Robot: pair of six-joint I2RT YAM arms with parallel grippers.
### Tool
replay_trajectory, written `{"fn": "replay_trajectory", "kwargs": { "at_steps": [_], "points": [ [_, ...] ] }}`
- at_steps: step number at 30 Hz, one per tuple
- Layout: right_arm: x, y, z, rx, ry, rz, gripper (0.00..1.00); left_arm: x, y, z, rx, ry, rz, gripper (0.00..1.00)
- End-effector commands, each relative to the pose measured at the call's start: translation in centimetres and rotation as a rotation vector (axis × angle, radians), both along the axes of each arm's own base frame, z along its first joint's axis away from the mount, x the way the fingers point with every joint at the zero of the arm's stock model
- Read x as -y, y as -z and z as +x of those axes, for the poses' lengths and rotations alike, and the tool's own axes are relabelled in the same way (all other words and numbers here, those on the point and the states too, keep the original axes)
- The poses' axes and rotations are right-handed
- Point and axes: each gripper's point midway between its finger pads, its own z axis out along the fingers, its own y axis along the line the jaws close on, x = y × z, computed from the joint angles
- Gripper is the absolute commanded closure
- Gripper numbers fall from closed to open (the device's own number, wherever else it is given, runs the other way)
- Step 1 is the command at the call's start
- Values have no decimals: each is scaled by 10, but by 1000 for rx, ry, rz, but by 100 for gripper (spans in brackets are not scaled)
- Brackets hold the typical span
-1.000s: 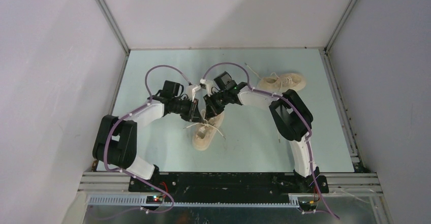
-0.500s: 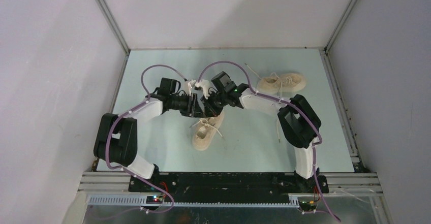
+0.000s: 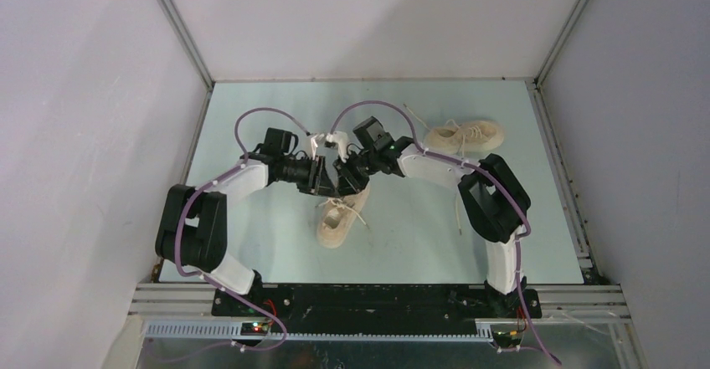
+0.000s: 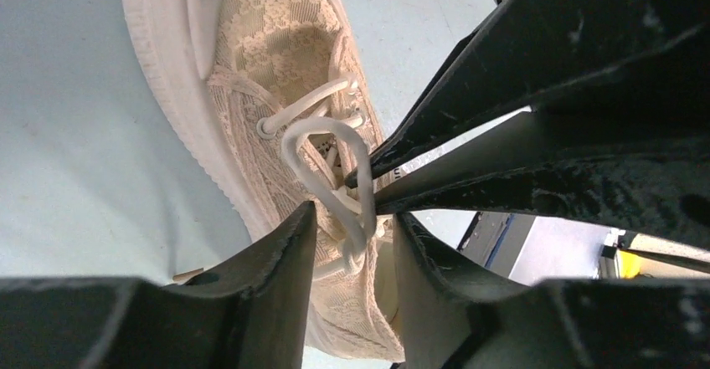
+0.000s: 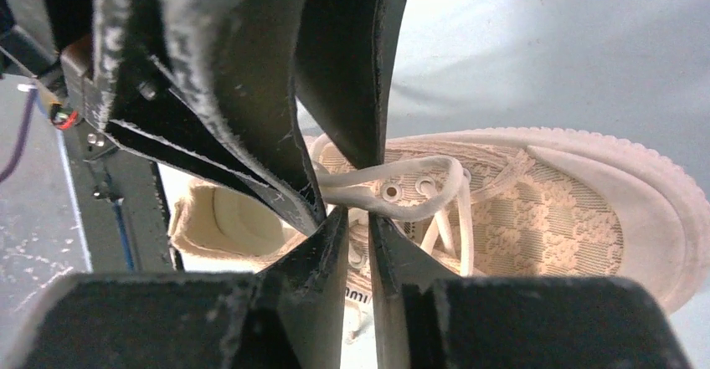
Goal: Tie the shoes
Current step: Cross the shoelace with the shoelace.
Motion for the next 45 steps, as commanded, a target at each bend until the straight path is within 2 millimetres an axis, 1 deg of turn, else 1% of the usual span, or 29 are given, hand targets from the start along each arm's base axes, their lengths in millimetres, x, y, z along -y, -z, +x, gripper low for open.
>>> {"fn": "replay_trajectory", "kwargs": {
  "at_steps": [1, 2, 3, 4, 5, 6, 7, 8, 9, 11, 13, 16, 20, 24, 26, 28, 29, 31, 33, 34, 36, 40, 43, 44, 45],
  "points": [
    [-13, -41, -13, -59, -67, 150, 80, 1, -12, 18, 106, 26, -13, 55],
    [-10, -44, -9, -67, -56, 157, 77, 1, -17, 21, 121, 24, -39, 53],
    [-8, -48, -10, -80, -60, 171, 76, 4, -23, 14, 99, 33, -97, 52],
    [-3, -49, -7, -85, -51, 174, 75, 3, -30, 21, 133, 20, -134, 48],
    [2, -51, -4, -86, -47, 176, 74, 3, -34, 16, 121, 10, -171, 47],
    [5, -51, -3, -91, -44, 174, 73, 1, -38, 21, 159, 0, -184, 46],
    [11, -53, -2, -106, -42, 176, 72, -2, -36, 22, 176, -12, -168, 46],
    [14, -53, -4, -130, -49, 178, 71, -4, -33, 20, 168, -15, -158, 46],
    [19, -54, 0, -136, -38, 180, 70, -5, -29, 20, 166, -13, -146, 46],
    [24, -55, 1, -148, -35, 189, 69, -6, -22, 18, 135, -12, -134, 47],
    [27, -56, 0, -157, -39, 198, 68, -7, -16, 17, 112, -11, -119, 47],
    [30, -54, -1, -165, -31, 186, 68, -8, -12, 18, 100, 1, -106, 48],
    [34, -42, 5, -156, 10, 146, 67, -6, -8, 13, 94, 38, -93, 50],
    [40, -26, 12, -175, 56, 110, 67, -5, -7, 5, 112, 75, -67, 49],
    [40, -20, 13, -188, 66, 99, 67, -5, -5, 3, 124, 85, -54, 52],
    [40, -16, 14, -199, 73, 95, 67, -3, -5, 3, 136, 102, -44, 58],
    [40, -15, 14, -202, 74, 94, 66, -2, -5, 0, 128, 111, -42, 64],
    [38, -13, 13, -206, 73, 93, 67, 0, -3, -1, 133, 133, -31, 73],
    [37, -12, 13, -208, 70, 92, 66, 1, -3, -1, 133, 137, -24, 80],
    [36, -11, 12, -209, 68, 92, 66, 1, -3, -1, 135, 135, -21, 82],
    [35, -9, 10, -215, 65, 89, 66, 0, -1, 1, 141, 128, -8, 91],
    [31, -6, 8, -220, 55, 90, 66, 0, 2, 5, 176, 116, 24, 99],
    [26, -2, 4, -232, 40, 96, 67, 3, -1, 5, 246, 120, 57, 100],
    [24, -2, 5, -231, 37, 98, 67, 8, 0, 1, 266, 136, 62, 100],
    [23, 1, 5, -236, 34, 93, 67, 8, -4, 2, 306, 136, 77, 100]
  ]
}}
